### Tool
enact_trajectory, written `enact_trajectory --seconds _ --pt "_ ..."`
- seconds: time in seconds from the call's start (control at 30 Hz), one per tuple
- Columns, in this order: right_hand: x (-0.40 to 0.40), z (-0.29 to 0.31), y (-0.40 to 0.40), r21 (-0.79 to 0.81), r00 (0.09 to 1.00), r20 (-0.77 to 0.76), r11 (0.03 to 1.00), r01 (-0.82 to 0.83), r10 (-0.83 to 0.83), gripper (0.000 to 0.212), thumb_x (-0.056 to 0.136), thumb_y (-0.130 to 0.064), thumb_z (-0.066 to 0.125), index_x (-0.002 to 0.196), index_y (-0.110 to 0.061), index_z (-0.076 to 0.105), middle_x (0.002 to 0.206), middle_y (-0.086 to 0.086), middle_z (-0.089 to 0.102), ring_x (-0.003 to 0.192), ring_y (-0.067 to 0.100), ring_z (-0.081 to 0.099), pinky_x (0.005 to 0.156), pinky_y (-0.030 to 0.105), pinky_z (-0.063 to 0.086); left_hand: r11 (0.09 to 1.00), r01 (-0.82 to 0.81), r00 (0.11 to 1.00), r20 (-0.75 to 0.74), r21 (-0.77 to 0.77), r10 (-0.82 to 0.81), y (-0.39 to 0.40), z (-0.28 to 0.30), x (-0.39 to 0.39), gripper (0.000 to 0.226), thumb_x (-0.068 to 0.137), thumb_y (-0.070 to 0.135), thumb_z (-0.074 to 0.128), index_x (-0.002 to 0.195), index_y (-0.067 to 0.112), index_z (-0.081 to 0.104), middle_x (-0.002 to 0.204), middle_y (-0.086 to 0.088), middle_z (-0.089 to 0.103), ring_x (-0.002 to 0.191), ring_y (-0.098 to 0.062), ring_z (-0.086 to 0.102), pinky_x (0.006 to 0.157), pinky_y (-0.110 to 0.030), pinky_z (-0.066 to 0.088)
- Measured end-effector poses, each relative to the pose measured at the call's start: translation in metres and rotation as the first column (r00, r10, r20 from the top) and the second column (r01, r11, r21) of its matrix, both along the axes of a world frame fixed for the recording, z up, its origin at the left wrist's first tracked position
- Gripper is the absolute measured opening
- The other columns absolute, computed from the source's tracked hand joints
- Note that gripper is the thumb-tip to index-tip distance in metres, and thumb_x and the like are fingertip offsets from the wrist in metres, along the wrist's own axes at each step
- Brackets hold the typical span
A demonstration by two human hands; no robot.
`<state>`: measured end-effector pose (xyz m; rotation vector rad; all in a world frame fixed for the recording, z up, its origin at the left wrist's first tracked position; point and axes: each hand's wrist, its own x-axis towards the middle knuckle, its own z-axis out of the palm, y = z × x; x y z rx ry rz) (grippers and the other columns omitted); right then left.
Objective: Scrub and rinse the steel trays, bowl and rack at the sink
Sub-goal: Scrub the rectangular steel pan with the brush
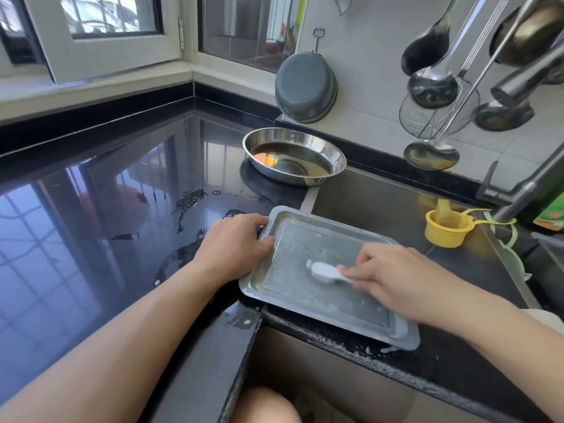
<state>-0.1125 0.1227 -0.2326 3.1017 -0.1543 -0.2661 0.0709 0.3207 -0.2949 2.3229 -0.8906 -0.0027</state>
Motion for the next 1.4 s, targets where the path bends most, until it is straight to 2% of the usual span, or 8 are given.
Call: enact_trajectory --seconds 0.2,0.33,0.53,0.83,0.93,1.03,1.13,1.4 --pt "-0.016 0.01 -0.008 0.154 0.982 -0.189 0.988 -0.003 0.032 0.034 0.104 -0.042 0.051 0.134 -0.057 0.055 0.094 -0.017 0.055 0.093 0.002 0.054 0.085 0.027 0.047 1.0 0.012 1.0 0.0 -0.005 -0.012 -0.001 -0.003 0.001 0.042 0.095 0.037 0.059 0.136 0.034 0.067 0.075 0.008 0.067 0.086 -0.019 0.064 0.081 -0.035 0.046" --pt "-0.025 0.013 -0.009 0.023 0.975 -0.219 0.999 0.04 -0.034 0.037 0.105 -0.04 0.048 0.138 -0.059 0.05 0.092 -0.01 0.053 0.091 0.01 0.055 0.085 0.038 0.05 1.0 0.028 1.0 0.011 -0.013 -0.028 -0.002 -0.004 0.001 0.036 0.094 0.036 0.056 0.127 0.039 0.071 0.051 0.013 0.045 0.061 -0.006 0.049 0.074 -0.035 0.04" --pt "-0.002 -0.008 0.029 -0.041 0.994 -0.088 0.996 -0.076 0.072 0.041 0.11 -0.036 0.034 0.148 -0.046 0.043 0.09 -0.009 0.045 0.09 0.021 0.055 0.076 0.045 0.05 1.0 0.023 0.999 0.023 0.007 -0.024 -0.001 -0.005 0.001 0.028 0.093 0.032 0.057 0.113 0.031 0.076 0.051 0.006 0.051 0.063 -0.011 0.055 0.067 -0.036 0.04" --pt "-0.048 0.009 -0.001 0.06 0.984 -0.173 0.997 0.051 -0.04 0.046 0.093 -0.067 0.029 0.126 -0.059 0.06 0.101 -0.023 0.045 0.089 0.001 0.049 0.074 0.02 0.042 1.0 0.015 1.0 -0.002 -0.008 -0.015 -0.002 -0.006 0.002 0.027 0.092 0.034 0.055 0.11 0.031 0.075 0.053 0.004 0.052 0.062 -0.011 0.055 0.068 -0.034 0.047" --pt "-0.035 0.004 0.011 0.085 0.991 -0.131 0.995 0.053 -0.041 0.036 0.1 -0.058 0.039 0.13 -0.056 0.058 0.097 -0.019 0.045 0.086 0.003 0.05 0.07 0.02 0.039 1.0 0.029 1.0 0.0 0.004 -0.029 -0.003 -0.006 0.002 0.027 0.093 0.034 0.053 0.108 0.026 0.075 0.054 0.0 0.052 0.065 -0.019 0.058 0.071 -0.035 0.051" --pt "-0.001 -0.005 0.022 0.092 0.993 -0.097 0.993 0.075 -0.066 0.032 0.104 -0.044 0.049 0.134 -0.05 0.06 0.094 -0.014 0.048 0.088 0.009 0.053 0.077 0.034 0.05 0.999 0.044 0.999 0.019 0.007 -0.044 -0.003 -0.006 0.003 0.026 0.093 0.032 0.054 0.107 0.023 0.074 0.051 0.0 0.049 0.063 -0.022 0.058 0.07 -0.035 0.051" --pt "0.038 -0.008 0.025 0.066 0.985 -0.046 0.983 0.171 -0.168 0.03 0.104 -0.035 0.053 0.13 -0.043 0.066 0.09 -0.013 0.051 0.082 0.019 0.055 0.065 0.035 0.047 0.999 0.049 0.998 0.03 0.002 -0.049 -0.003 -0.007 0.003 0.026 0.093 0.031 0.055 0.107 0.022 0.075 0.049 0.002 0.048 0.059 -0.019 0.055 0.07 -0.036 0.053" --pt "0.096 0.0 0.017 0.013 0.967 0.055 0.968 0.249 -0.249 0.031 0.104 -0.033 0.05 0.13 -0.032 0.067 0.118 0.005 0.06 0.096 0.033 0.061 0.08 0.038 0.051 0.999 0.052 0.998 0.032 0.005 -0.052 -0.003 -0.007 0.003 0.026 0.093 0.033 0.056 0.108 0.019 0.073 0.051 0.002 0.049 0.062 -0.019 0.057 0.071 -0.037 0.054"
